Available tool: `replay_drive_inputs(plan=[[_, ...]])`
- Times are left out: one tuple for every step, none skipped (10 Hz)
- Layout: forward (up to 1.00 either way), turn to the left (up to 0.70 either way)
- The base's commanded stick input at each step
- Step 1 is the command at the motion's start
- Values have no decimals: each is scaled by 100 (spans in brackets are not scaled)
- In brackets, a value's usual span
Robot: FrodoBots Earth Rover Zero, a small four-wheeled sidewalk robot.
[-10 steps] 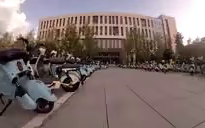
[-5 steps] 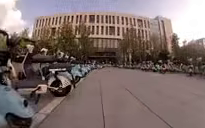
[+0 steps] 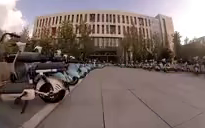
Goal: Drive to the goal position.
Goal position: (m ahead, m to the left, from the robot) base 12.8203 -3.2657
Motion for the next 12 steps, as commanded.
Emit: replay_drive_inputs(plan=[[70,0],[70,0],[70,0],[70,0],[70,-1],[70,-3],[70,-9],[70,-14],[70,-14],[70,-14],[70,-14],[70,-3]])
